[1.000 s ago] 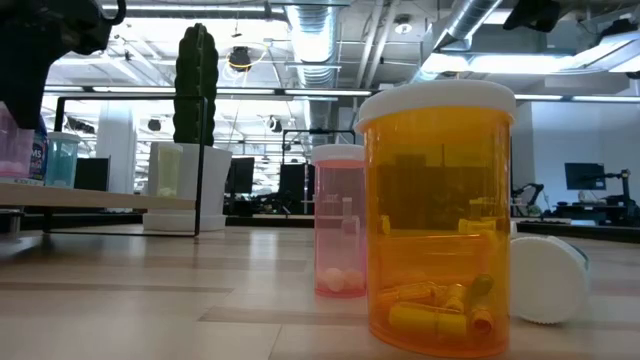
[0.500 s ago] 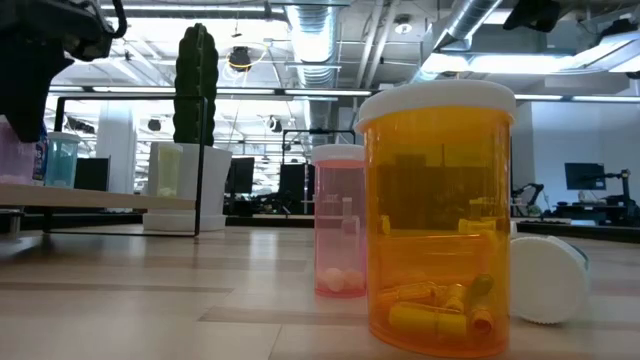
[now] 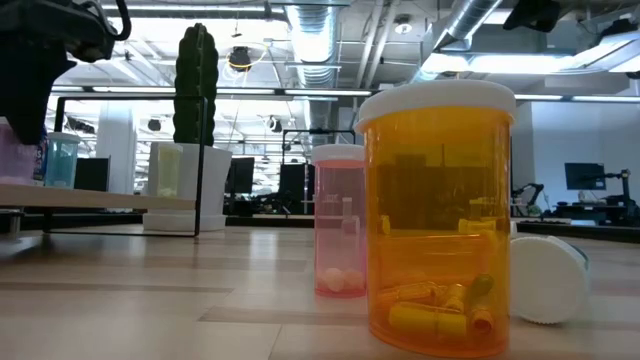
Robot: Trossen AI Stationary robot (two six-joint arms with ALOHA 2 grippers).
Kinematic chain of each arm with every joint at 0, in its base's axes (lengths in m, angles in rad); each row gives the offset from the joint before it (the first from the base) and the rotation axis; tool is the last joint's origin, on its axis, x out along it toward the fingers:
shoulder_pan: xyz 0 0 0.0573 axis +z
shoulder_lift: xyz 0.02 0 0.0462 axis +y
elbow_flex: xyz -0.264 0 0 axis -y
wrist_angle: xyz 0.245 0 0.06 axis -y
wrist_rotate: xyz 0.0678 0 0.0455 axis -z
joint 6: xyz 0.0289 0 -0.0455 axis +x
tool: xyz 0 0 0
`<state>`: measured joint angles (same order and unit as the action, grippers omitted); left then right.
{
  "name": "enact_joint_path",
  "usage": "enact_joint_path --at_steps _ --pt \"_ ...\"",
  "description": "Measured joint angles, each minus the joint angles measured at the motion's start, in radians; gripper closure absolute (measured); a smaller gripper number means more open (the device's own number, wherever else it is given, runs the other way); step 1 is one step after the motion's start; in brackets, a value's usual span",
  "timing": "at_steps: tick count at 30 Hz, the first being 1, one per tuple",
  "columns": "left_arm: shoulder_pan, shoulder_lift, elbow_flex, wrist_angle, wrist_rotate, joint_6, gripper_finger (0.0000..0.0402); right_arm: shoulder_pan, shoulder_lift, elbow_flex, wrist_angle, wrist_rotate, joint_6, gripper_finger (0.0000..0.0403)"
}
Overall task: Pick and place medicine bottles onto shelf by color
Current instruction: Put the top pink pill bottle on the shelf, then put the light blue pill bottle on the shelf
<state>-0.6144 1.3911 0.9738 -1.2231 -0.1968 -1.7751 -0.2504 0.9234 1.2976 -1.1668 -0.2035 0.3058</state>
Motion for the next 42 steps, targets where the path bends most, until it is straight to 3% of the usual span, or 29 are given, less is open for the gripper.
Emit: enact_joint_path --at_steps 13,20,29,37,42 --pt "0.0 0.003 0.0 -0.011 0.024 -0.002 0.0229 0.0 0.0 0.0 -0.002 -0.004 0.0 0.0143" --pt "0.0 0.002 0.022 -0.034 0.061 -0.002 0.0222 0.0 0.0 0.0 -0.008 -0.004 0.0 0.0143" --pt "0.0 0.001 0.147 -0.216 0.029 -0.002 0.0222 0.0 0.0 0.0 -0.008 -0.004 -0.019 0.0143" --pt "0.0 0.001 0.262 -0.224 -0.036 -0.003 0.0222 -0.001 0.0 0.0 0.001 0.002 -0.133 0.0143" --pt "0.013 0.001 0.355 -0.224 -0.187 -0.012 0.0222 -0.04 0.028 0.0 -0.016 0.165 -0.109 0.0143"
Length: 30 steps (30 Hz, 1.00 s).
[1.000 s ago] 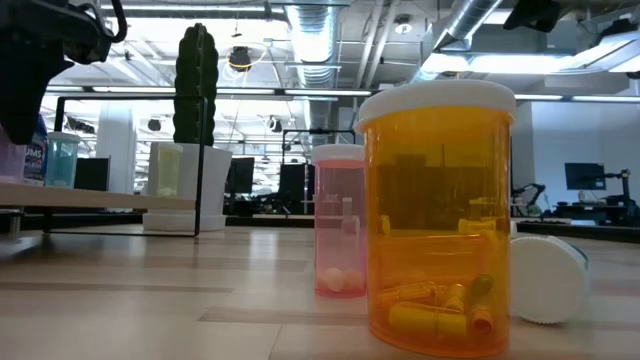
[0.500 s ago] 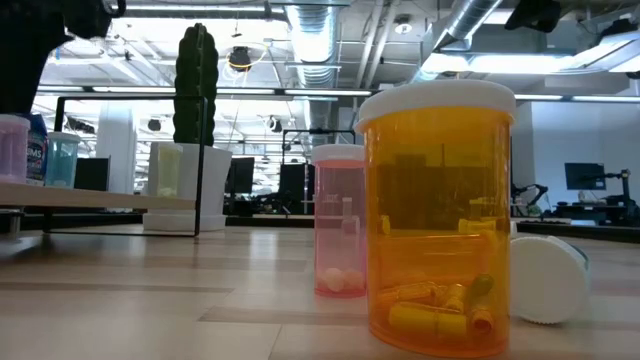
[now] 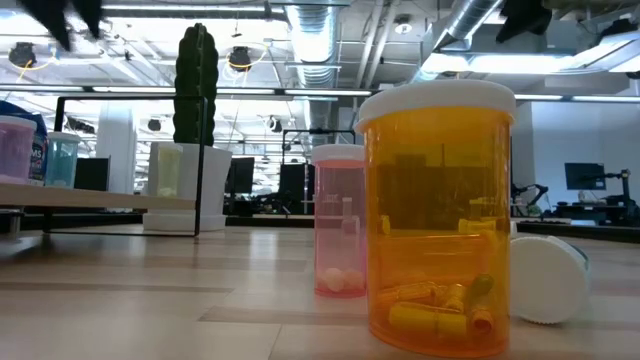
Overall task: Pick and place medicine bottles onto shelf by color
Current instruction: Put the light blue pill bottle on the shelf
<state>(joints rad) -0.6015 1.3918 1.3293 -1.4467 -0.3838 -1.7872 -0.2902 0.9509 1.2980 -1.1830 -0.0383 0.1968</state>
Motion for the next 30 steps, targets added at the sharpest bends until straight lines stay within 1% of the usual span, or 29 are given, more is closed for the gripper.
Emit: enact_joint_path --at_steps 2,6,9,13,16,22,26,30 --pt "0.018 0.0 0.041 0.001 -0.057 0.021 0.0222 -0.039 0.023 0.0 -0.029 0.046 0.001 0.0143" --pt "0.066 0.0 0.106 0.018 -0.133 0.099 0.0222 -0.145 0.084 0.0 -0.119 0.064 0.002 0.0143" --pt "0.106 0.0 0.132 0.085 -0.192 0.19 0.0222 -0.229 0.149 0.0 -0.161 0.064 -0.019 0.0143" --pt "0.163 0.0 0.14 0.224 -0.252 0.342 0.0222 -0.322 0.237 0.0 -0.144 0.065 -0.076 0.0143" --pt "0.2 0.0 0.14 0.319 -0.271 0.448 0.0222 -0.386 0.301 0.0 -0.123 0.064 -0.123 0.0143" --pt "0.254 0.0 0.14 0.456 -0.3 0.615 0.0222 -0.502 0.437 0.0 -0.061 0.064 -0.127 0.0143" --pt "0.284 0.0 0.14 0.497 -0.301 0.691 0.0222 -0.542 0.514 0.0 -0.031 0.064 -0.128 0.0143" --pt "0.317 0.0 0.14 0.496 -0.293 0.757 0.0222 -0.565 0.577 0.0 -0.003 0.063 -0.161 0.0143"
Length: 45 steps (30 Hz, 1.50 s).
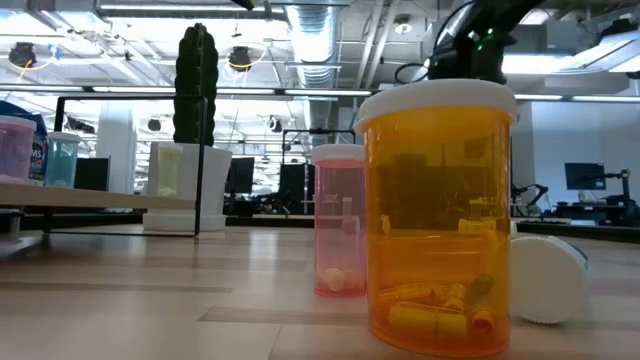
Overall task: Pick and place medicine bottles onto shelf by color
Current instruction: Put the light blue pill bottle on the shelf
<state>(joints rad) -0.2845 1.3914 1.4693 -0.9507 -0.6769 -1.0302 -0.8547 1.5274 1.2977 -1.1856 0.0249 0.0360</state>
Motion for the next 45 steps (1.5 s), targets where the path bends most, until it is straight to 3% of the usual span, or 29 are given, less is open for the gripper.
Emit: enact_joint_path --at_steps 8,23,45 --pt "0.096 0.0 0.0 0.0 0.063 0.134 0.0222 -0.024 0.073 -0.048 0.045 -0.051 -0.003 0.0143" --pt "0.245 -0.019 0.0 0.007 0.165 0.279 0.0222 -0.024 0.068 -0.239 0.326 -0.054 0.029 0.0143" --pt "0.265 -0.019 0.0 0.007 0.183 0.303 0.0222 -0.01 0.163 -0.24 0.342 -0.045 0.045 0.0148"
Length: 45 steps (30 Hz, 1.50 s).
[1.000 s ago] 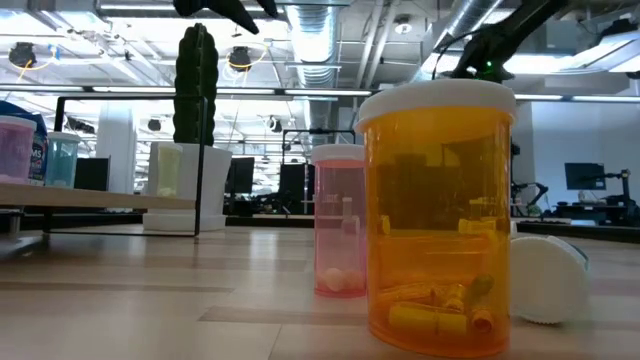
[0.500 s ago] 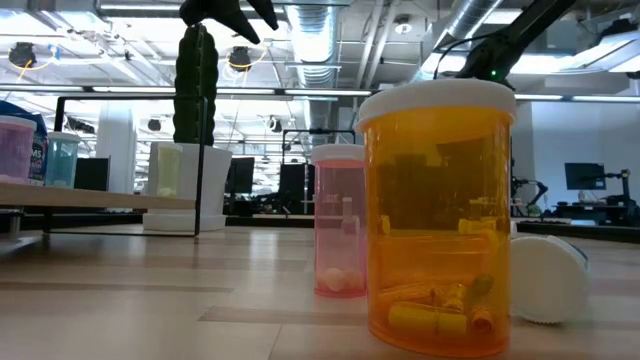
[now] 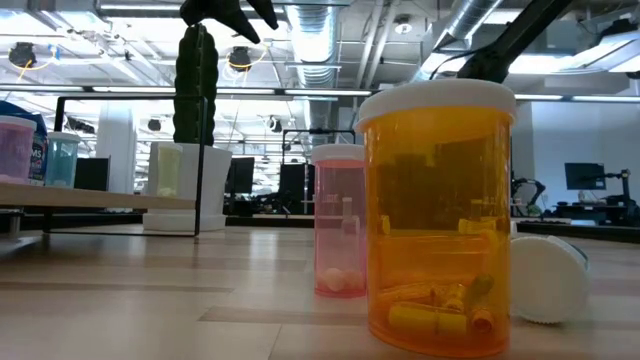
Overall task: Pick and place medicine bottles onto shelf by color
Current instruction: Put the light blue pill bottle on the shelf
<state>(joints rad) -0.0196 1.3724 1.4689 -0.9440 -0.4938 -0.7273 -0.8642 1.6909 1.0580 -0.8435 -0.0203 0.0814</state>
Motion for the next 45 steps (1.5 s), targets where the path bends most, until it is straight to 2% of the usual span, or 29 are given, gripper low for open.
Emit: enact_joint_path --at_steps 4,14,18,23,30,34,39,45 --pt "0.0 0.0 0.0 0.0 0.0 0.003 0.0222 -0.001 -0.006 0.0 -0.012 0.004 0.0 0.0171" --pt "0.0 0.0 0.0 0.0 0.0 0.01 0.0222 0.0 -0.006 0.0 -0.043 0.004 -0.003 0.0259" --pt "0.0 0.0 0.0 0.0 0.0 0.01 0.0222 0.008 -0.006 0.001 -0.058 0.004 -0.003 0.0279" --pt "0.0 0.0 0.0 0.007 0.0 0.028 0.0227 0.022 -0.023 0.0 -0.097 0.004 -0.003 0.0277" --pt "0.008 0.0 0.0 0.117 -0.001 0.132 0.023 0.076 -0.143 0.068 -0.22 0.003 -0.002 0.0269" --pt "0.018 0.005 -0.001 0.151 0.002 0.181 0.023 0.137 -0.217 0.154 -0.325 0.003 0.021 0.0273" --pt "0.023 0.057 -0.002 0.216 0.065 0.227 0.023 0.246 -0.284 0.294 -0.418 0.003 0.057 0.0272" --pt "0.023 0.168 -0.001 0.42 0.149 0.35 0.023 0.398 -0.322 0.463 -0.477 -0.001 0.086 0.0265"
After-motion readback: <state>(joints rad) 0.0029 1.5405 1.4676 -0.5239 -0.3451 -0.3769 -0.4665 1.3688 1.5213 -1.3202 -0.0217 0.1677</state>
